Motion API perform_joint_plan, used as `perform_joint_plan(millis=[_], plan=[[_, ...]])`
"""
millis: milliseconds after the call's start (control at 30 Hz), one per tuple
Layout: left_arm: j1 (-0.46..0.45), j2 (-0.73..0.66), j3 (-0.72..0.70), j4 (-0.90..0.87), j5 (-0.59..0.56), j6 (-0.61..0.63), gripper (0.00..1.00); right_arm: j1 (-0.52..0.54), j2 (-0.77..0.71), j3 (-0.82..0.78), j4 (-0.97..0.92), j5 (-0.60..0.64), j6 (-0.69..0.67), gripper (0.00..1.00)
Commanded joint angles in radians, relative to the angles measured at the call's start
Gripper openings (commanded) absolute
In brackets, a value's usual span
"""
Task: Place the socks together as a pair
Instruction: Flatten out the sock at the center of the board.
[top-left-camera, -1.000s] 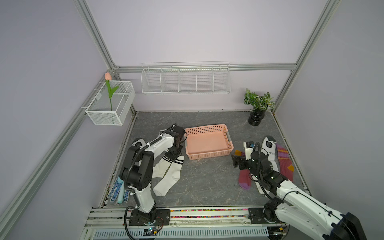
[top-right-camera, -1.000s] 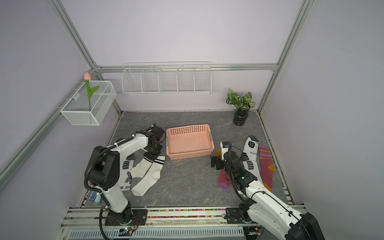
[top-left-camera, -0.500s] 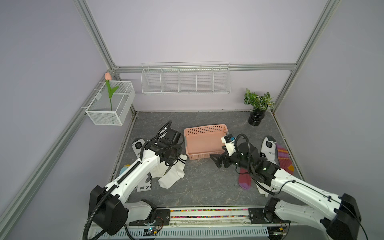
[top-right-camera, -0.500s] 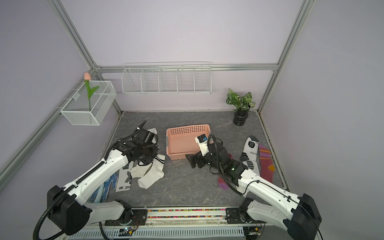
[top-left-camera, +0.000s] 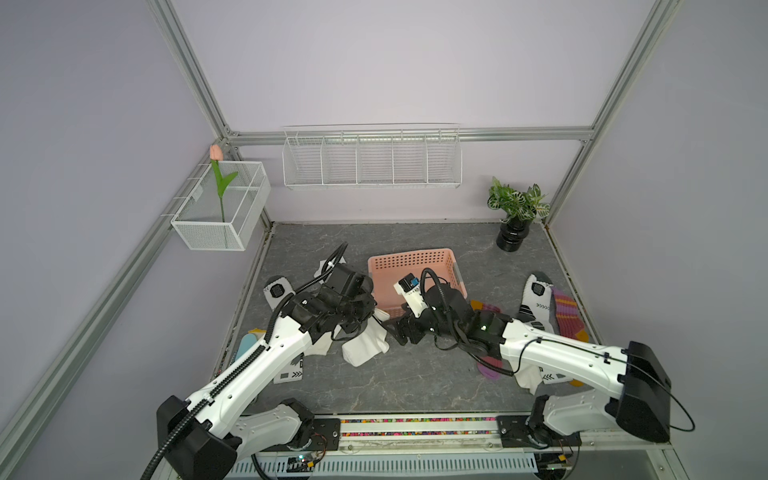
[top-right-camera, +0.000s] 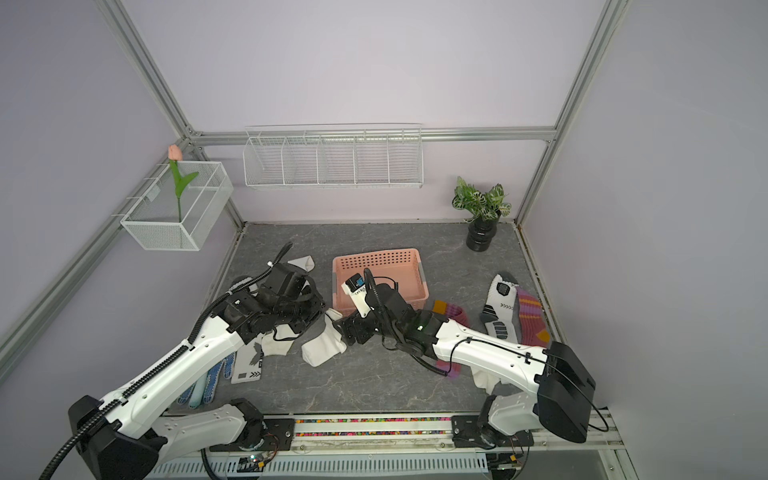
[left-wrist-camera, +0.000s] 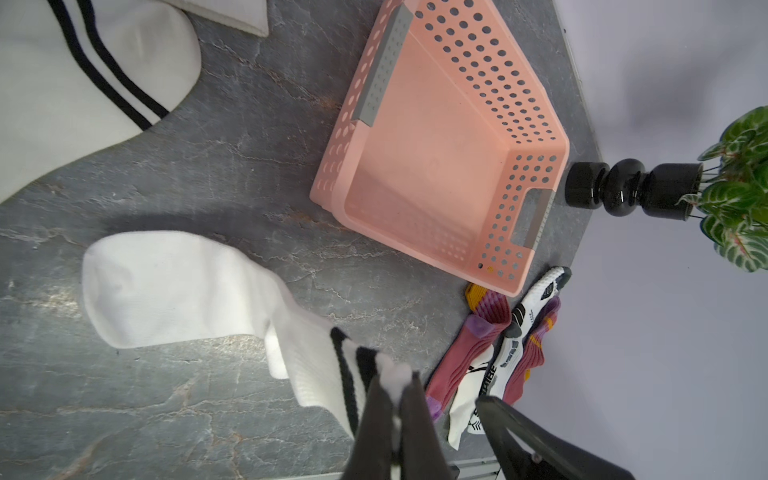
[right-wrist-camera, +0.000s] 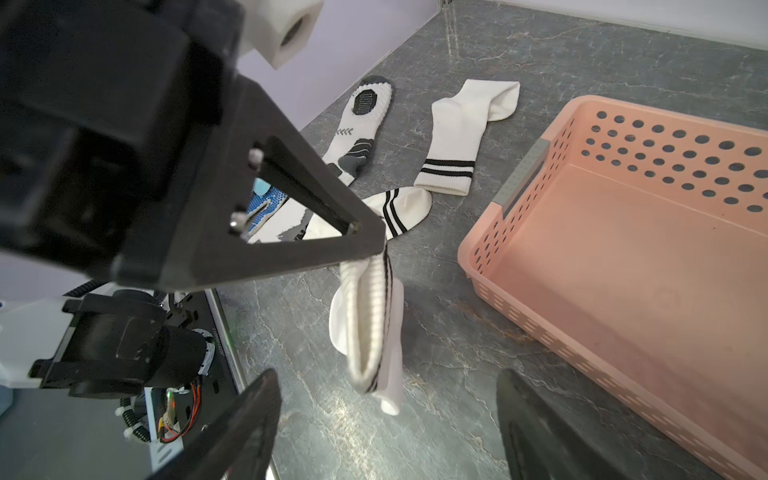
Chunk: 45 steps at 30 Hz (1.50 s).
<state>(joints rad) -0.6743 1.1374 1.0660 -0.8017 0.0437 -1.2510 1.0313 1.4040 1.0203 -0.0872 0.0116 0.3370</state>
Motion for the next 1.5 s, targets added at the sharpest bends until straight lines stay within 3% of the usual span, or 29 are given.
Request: perform_joint_plan(millis=[0,167,267,400,433,467,500,533,600,633,767,867,1200,1333,1467], plan=[[-0.010,-0.023,-0.023,0.017,0.017,-0.004,0.00,0.004,0.031,0.040,-0.012,0.023,0.043,0.76],[-0.023,-0.021,-0.033,0.044,0.047,-0.007,0.00,0.016,0.062,0.068,-0.011,0.014,0.052,0.62],[-0.025,-0.021,-0.034,0.053,0.062,0.000,0.00,0.021,0.076,0.081,-0.020,0.012,0.060,0.45],[-0.025,-0.031,-0.034,0.051,0.053,0.015,0.00,0.026,0.069,0.084,-0.057,0.028,0.089,0.11],[-0.025,-0.036,-0.035,0.049,0.043,0.022,0.08,0.026,0.057,0.078,-0.070,0.042,0.104,0.07],[-0.025,-0.040,-0.035,0.043,0.027,0.029,0.23,0.028,0.046,0.069,-0.078,0.056,0.119,0.07],[-0.025,-0.045,-0.035,0.028,-0.001,0.038,0.44,0.028,0.028,0.050,-0.084,0.073,0.139,0.07],[-0.025,-0.050,-0.033,0.007,-0.031,0.048,0.57,0.028,0.006,0.034,-0.091,0.093,0.162,0.07],[-0.025,-0.061,-0.025,-0.047,-0.103,0.062,0.78,0.027,-0.035,-0.009,-0.110,0.137,0.205,0.07],[-0.025,-0.068,-0.028,-0.070,-0.141,0.071,0.84,0.028,-0.060,-0.032,-0.118,0.156,0.230,0.07],[-0.025,-0.095,-0.101,-0.092,-0.238,0.091,0.86,0.027,-0.143,-0.105,-0.129,0.205,0.278,0.07],[-0.021,-0.105,-0.187,-0.056,-0.236,0.091,0.85,0.027,-0.197,-0.135,-0.147,0.247,0.291,0.07],[-0.036,-0.025,-0.396,0.207,-0.008,0.122,0.62,0.026,-0.261,-0.170,-0.149,0.267,0.289,0.07],[-0.050,0.015,-0.470,0.358,0.042,0.105,0.57,0.026,-0.275,-0.181,-0.141,0.271,0.291,0.07],[-0.073,0.074,-0.461,0.388,0.038,0.110,0.51,0.026,-0.284,-0.184,-0.141,0.271,0.292,0.07]])
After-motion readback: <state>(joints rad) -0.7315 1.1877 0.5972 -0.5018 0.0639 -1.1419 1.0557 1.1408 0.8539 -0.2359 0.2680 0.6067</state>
